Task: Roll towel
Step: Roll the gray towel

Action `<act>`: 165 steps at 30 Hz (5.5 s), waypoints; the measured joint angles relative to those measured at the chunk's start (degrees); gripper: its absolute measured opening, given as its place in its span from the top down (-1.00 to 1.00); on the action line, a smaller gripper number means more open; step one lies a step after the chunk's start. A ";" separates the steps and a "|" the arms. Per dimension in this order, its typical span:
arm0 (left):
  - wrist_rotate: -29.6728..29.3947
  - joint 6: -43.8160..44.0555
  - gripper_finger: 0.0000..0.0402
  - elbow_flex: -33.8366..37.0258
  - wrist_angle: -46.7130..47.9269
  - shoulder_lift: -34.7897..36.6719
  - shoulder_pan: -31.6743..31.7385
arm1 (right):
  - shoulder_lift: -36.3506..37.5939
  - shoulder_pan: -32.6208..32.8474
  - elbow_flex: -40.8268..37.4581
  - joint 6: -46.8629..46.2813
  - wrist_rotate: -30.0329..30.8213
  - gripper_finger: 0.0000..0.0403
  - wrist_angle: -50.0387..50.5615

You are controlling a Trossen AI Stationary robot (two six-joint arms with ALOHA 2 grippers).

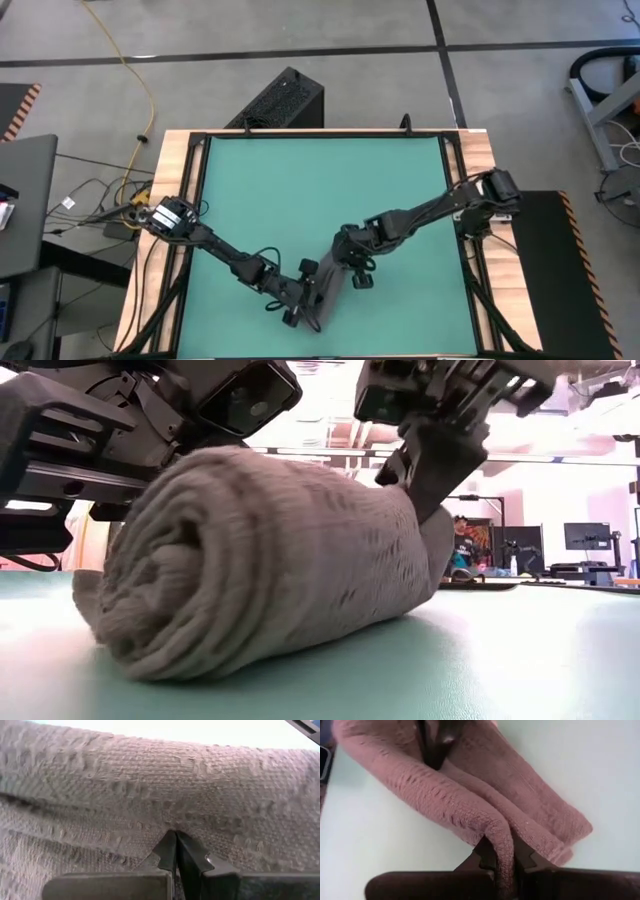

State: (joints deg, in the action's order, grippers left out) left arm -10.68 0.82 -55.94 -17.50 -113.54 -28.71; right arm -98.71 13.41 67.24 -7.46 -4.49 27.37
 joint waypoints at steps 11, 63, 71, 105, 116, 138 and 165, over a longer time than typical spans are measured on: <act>-0.09 0.04 1.00 0.00 0.09 0.00 0.07 | -1.10 -4.10 -0.04 3.89 -6.18 0.86 -5.99; 4.44 -2.16 1.00 0.00 -2.29 -0.04 1.11 | -16.95 -14.19 14.64 8.15 -30.01 0.86 -0.80; 1.07 -1.10 1.00 0.00 -1.87 0.64 0.06 | -16.94 -14.26 14.05 7.50 -28.75 0.86 1.84; -17.43 -3.11 1.00 8.11 -1.97 4.61 1.86 | -16.88 -14.21 14.05 7.57 -28.59 0.86 4.07; -13.69 -3.10 1.00 10.29 -7.57 3.74 3.69 | -16.88 -14.21 13.99 6.49 -28.59 0.86 1.39; -18.49 -2.67 1.00 4.72 0.30 3.23 -0.37 | -23.59 -16.83 14.27 5.76 -31.41 0.86 0.62; -21.76 0.63 1.00 4.33 -10.75 10.75 -7.66 | -24.22 -15.98 14.09 4.89 -27.23 0.86 0.01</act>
State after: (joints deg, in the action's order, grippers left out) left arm -32.44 1.45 -51.61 -28.25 -102.79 -36.37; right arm -122.93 -2.57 81.33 -2.57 -31.73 27.38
